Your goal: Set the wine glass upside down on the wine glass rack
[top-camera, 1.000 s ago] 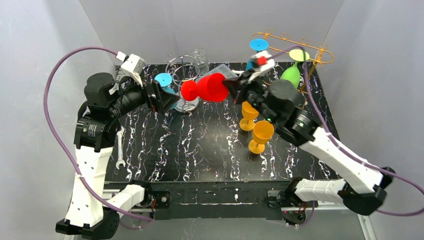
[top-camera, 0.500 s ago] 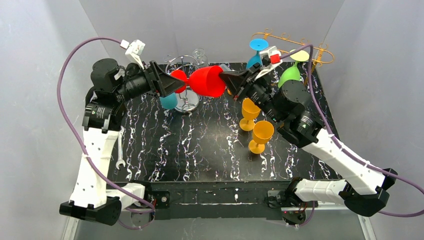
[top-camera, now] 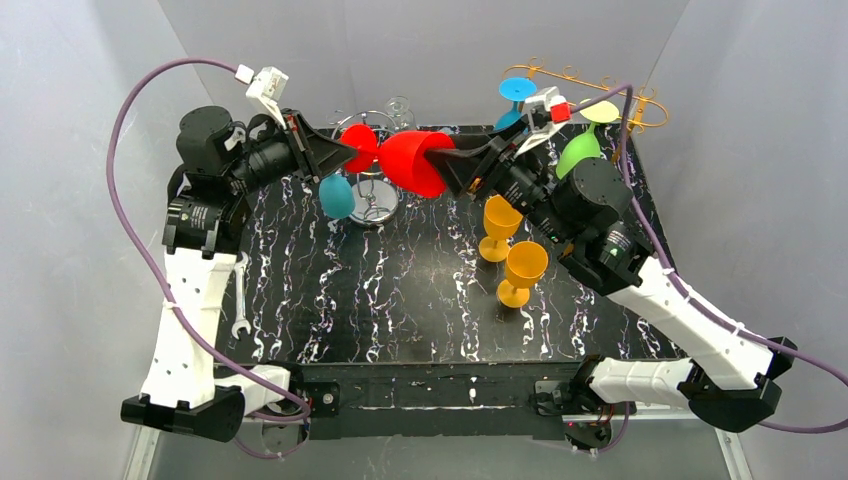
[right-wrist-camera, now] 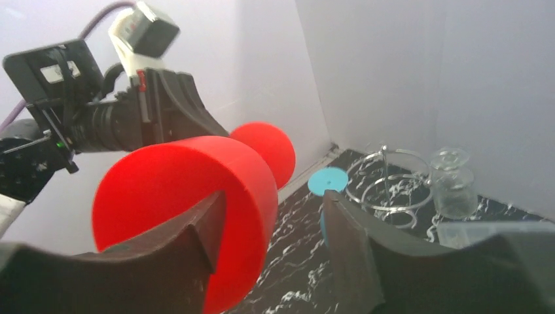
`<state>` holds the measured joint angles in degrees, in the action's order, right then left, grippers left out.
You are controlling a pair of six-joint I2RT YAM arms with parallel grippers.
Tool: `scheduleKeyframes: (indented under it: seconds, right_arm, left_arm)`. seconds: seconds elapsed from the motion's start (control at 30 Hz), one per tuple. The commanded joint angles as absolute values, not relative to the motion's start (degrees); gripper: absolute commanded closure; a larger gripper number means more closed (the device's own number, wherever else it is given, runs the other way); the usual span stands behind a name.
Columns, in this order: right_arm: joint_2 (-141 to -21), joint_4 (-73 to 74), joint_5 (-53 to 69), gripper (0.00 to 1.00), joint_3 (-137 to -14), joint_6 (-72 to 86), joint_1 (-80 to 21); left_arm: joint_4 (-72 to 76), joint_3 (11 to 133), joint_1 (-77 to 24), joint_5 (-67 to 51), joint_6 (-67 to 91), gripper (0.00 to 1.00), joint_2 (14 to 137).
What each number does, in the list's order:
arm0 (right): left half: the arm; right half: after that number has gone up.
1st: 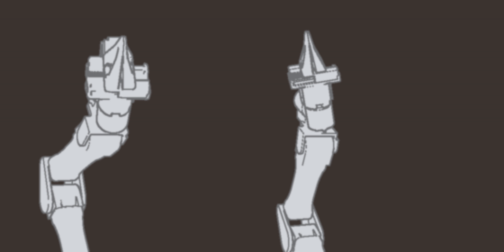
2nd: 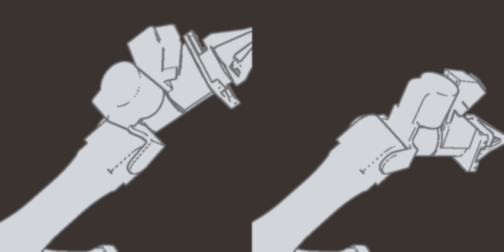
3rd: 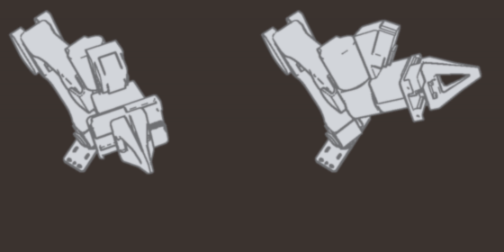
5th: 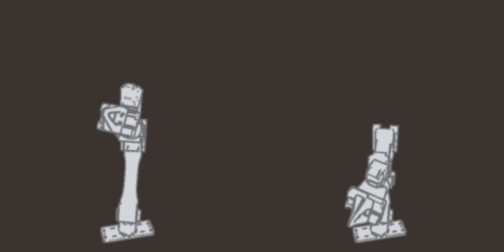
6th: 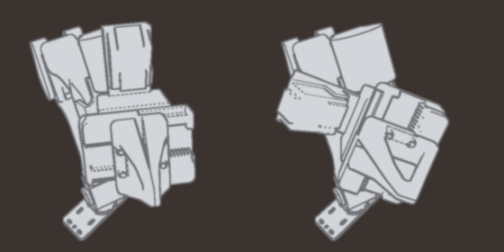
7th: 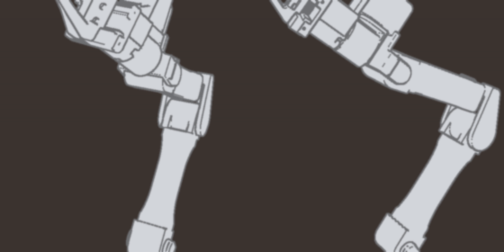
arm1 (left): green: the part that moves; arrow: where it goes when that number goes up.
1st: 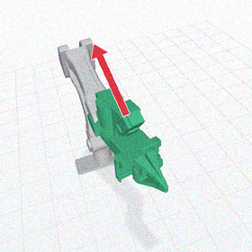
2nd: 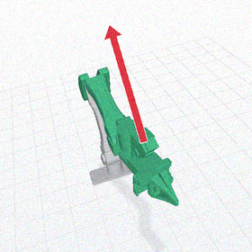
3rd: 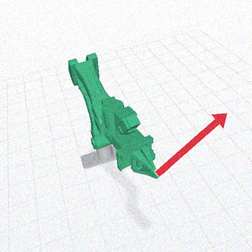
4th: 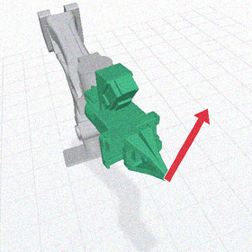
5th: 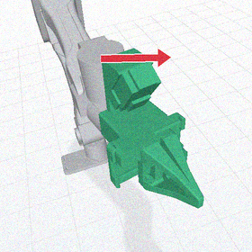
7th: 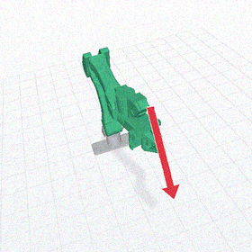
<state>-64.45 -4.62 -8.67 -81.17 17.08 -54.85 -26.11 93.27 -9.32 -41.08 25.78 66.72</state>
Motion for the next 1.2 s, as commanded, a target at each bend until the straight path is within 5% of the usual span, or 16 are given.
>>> scheduleKeyframes:
  seconds: [0.0, 0.07, 0.1, 0.37, 0.9, 1.17]
  right_arm:
    - [-64.28, 2.45, -7.04, 0.27, -84.49, 18.36, -55.22]
    - [-63.21, 8.09, -5.54, 0.05, -83.95, 17.85, -55.2]
    - [-62.03, 10.15, -4.83, 0.02, -83.11, 17.33, -55.2]
    - [-53.26, 27.57, 0.4, 0.02, -78.9, 12.6, -55.2]
    - [-54.84, 49.41, 1.69, 0.02, -96.8, 8.79, -55.2]
    - [-65.1, 35.7, 16.3, 0.02, -100.14, 12.06, -55.2]
  left_arm:
    - [-23.45, 95.97, -9.7, -41.82, 16.46, 1.0, 65.75]
    - [-22.14, 96.08, -9.75, -42.48, 11.76, 1.0, 65.26]
    - [-21.6, 96.13, -9.76, -42.61, 8.87, 1.0, 65.07]
    - [-17.18, 96.49, -9.32, -38.34, 0.28, 1.0, 63.88]
    - [-14.41, 98.3, -9.32, -41.68, -14.52, 1.0, 63.95]
    - [-16.16, 93.26, -9.35, -49.98, -26.15, 1.0, 59.86]
